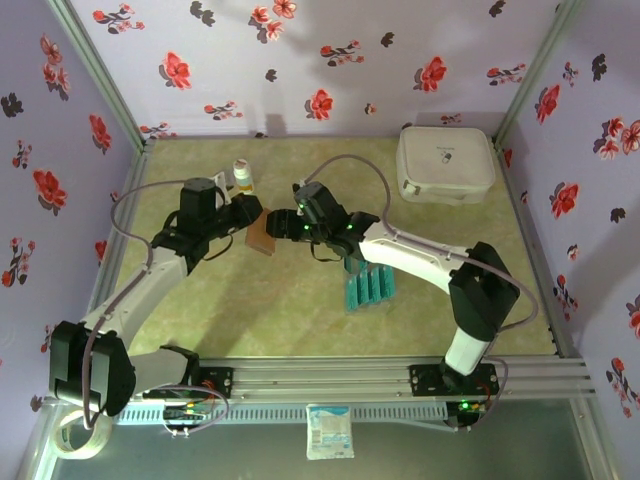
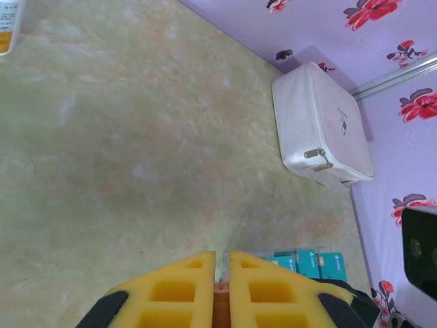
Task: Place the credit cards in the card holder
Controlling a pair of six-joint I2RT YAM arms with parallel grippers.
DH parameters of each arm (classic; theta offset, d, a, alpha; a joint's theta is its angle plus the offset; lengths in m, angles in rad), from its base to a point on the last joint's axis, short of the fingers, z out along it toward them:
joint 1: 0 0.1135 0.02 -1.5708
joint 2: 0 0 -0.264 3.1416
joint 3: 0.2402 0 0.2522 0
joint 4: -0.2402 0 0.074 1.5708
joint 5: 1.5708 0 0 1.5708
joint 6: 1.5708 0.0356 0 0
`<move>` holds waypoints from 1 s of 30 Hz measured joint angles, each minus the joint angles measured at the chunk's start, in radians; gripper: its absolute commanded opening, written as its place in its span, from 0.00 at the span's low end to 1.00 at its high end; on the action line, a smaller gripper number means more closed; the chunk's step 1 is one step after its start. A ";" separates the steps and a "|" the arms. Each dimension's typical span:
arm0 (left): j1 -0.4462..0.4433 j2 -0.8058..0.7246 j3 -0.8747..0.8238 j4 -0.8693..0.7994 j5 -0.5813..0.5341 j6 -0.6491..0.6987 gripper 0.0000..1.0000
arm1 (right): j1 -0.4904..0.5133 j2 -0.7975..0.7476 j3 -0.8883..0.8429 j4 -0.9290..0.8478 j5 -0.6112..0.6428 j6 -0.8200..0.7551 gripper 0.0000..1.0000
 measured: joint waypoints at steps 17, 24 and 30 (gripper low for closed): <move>0.000 0.000 -0.030 0.042 -0.002 -0.022 0.00 | 0.023 0.013 0.023 0.000 -0.002 0.005 0.63; 0.000 0.004 -0.031 0.033 -0.010 -0.022 0.00 | 0.028 0.039 0.027 0.008 0.000 0.015 0.56; 0.000 0.014 -0.037 0.032 -0.010 -0.022 0.00 | 0.036 0.038 0.026 -0.025 0.047 0.014 0.52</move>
